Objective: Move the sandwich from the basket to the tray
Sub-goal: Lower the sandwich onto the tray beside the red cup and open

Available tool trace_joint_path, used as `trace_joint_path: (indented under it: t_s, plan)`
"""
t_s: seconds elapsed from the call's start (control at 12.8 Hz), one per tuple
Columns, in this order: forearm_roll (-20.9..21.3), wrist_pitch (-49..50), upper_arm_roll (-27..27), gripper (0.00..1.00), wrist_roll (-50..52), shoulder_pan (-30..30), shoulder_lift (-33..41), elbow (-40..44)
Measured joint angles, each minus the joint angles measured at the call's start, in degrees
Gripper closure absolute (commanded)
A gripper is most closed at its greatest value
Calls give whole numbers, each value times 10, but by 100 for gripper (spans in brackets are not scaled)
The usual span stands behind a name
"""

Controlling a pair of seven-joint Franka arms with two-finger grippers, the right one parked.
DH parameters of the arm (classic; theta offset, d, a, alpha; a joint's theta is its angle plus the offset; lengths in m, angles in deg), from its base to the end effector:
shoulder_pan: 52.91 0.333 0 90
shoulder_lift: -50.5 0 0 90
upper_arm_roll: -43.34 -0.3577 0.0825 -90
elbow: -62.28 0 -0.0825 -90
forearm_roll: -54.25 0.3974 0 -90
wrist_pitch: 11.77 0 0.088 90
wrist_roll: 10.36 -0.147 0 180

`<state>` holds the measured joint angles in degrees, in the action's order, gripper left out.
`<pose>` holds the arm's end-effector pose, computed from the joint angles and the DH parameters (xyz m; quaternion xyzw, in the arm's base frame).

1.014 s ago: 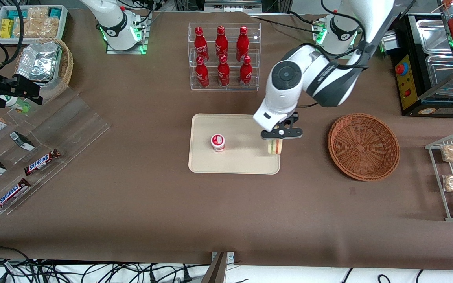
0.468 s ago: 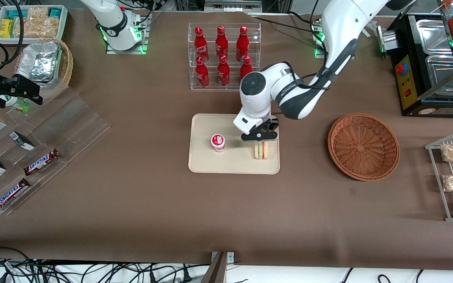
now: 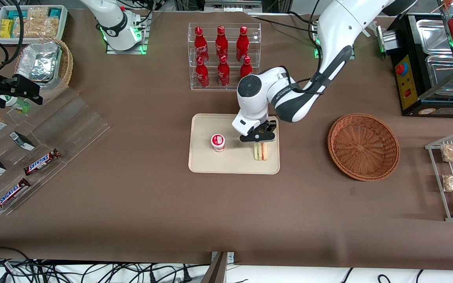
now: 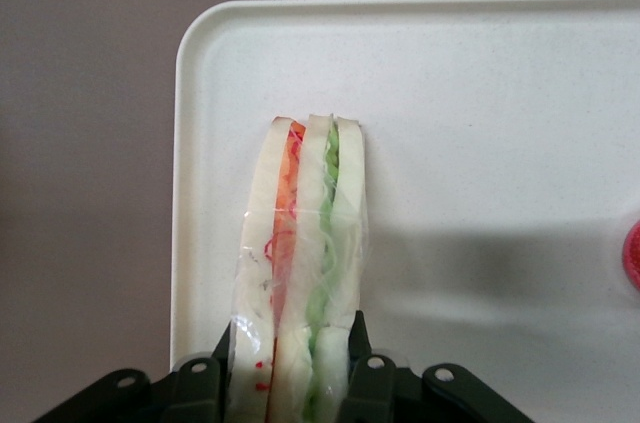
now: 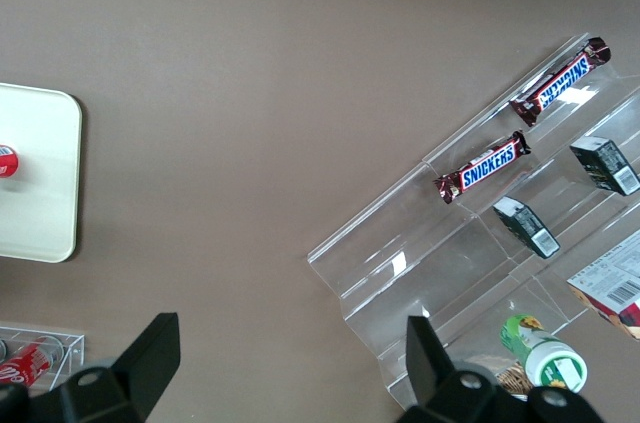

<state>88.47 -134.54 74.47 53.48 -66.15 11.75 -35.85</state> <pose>0.5427 -0.4251 0.2146 -0.9956 -0.0285 -0.0250 0.0861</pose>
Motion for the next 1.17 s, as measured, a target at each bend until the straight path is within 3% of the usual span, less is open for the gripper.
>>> trace_joint_path:
  t_s: [0.39, 0.47, 0.55, 0.62, 1.17]
  plan:
    - [0, 0, 0, 58, 12, -8, 0, 1]
    - [0, 0, 0, 44, 13, -9, 0, 1]
    - [0, 0, 0, 14, 13, -9, 0, 1]
    - [0, 0, 0, 0, 13, -9, -1, 1]
    - [0, 0, -1, 0, 13, -1, 2, 22]
